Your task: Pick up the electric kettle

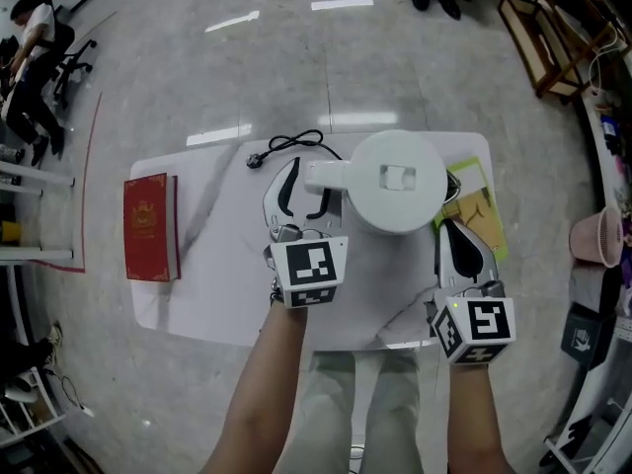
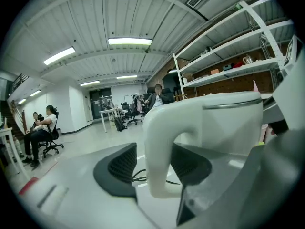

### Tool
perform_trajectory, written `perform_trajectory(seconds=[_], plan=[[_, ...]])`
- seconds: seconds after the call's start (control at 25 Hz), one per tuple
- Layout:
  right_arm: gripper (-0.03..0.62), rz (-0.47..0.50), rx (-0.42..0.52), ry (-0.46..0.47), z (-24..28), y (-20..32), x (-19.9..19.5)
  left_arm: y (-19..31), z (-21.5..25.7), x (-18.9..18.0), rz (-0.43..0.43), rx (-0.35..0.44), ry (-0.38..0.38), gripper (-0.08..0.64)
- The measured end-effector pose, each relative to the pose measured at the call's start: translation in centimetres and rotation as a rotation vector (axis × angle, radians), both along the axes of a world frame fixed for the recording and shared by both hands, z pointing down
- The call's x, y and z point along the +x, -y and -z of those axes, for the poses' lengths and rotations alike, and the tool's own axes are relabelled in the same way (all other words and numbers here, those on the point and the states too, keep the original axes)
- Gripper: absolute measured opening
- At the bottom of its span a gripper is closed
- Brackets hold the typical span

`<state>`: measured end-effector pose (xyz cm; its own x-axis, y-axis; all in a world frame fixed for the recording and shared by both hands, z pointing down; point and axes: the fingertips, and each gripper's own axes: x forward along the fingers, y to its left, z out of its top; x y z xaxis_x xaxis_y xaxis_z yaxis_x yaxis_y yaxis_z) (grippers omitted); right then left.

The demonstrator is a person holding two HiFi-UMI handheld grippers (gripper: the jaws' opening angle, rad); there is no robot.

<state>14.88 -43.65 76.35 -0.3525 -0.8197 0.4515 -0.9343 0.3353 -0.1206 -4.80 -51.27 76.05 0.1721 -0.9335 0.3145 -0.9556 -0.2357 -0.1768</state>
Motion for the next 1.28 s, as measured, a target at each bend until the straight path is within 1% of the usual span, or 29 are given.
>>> perform_trajectory(seconds=[0.16, 0.36, 0.44, 0.52, 0.64, 0.76, 0.92, 1.0, 1.28], plan=[[0.023, -0.01, 0.003, -0.007, -0.5, 1.4, 0.4, 1.7, -0.8, -0.4, 0.003, -0.001, -0.013, 0.196], [0.023, -0.013, 0.0, -0.032, -0.9, 3.2, 1.1, 3.2, -0.9, -0.1, -0.031, 0.026, -0.011, 0.193], [0.023, -0.015, -0.001, -0.037, -1.0, 3.7, 1.2, 3.2, -0.9, 0.3, -0.062, 0.035, -0.017, 0.162], [0.023, -0.021, -0.005, -0.036, -1.0, 4.0, 1.4, 2.9, -0.9, 0.6, -0.078, 0.04, -0.028, 0.095], [0.023, -0.023, -0.002, -0.032, -1.0, 4.2, 1.5, 2.8, -0.9, 0.8, -0.072, 0.046, -0.031, 0.095], [0.023, -0.03, -0.014, -0.029, -1.0, 4.0, 1.3, 2.6, -0.9, 0.6, -0.051, 0.04, -0.042, 0.095], [0.023, -0.03, -0.014, -0.024, -0.7, 3.7, 1.1, 2.5, -1.2, -0.4, 0.021, 0.022, -0.094, 0.097], [0.023, -0.029, -0.014, -0.023, -0.5, 3.4, 1.1, 2.3, -1.2, -0.7, 0.048, 0.016, -0.107, 0.097], [0.023, -0.02, -0.004, -0.018, 0.7, 2.5, 1.4, 1.4, 0.4, -0.5, 0.081, 0.029, -0.088, 0.098]])
